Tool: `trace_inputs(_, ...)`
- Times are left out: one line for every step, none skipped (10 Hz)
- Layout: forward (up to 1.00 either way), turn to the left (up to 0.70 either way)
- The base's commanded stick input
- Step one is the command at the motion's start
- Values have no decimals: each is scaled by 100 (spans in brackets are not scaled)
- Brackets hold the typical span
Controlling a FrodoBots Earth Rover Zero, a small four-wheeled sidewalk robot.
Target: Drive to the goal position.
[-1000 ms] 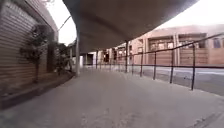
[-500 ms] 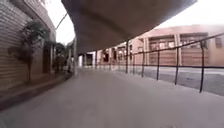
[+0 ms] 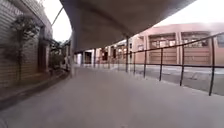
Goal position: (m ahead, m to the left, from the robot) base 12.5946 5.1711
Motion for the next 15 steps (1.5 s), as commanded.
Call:
trace_inputs(70, 0)
trace_inputs(70, 0)
trace_inputs(70, 0)
trace_inputs(70, 0)
trace_inputs(70, 0)
trace_inputs(70, 0)
trace_inputs(70, 0)
trace_inputs(70, 0)
trace_inputs(70, 0)
trace_inputs(70, 0)
trace_inputs(70, 0)
trace_inputs(70, 0)
trace_inputs(70, 0)
trace_inputs(70, 0)
trace_inputs(70, 0)
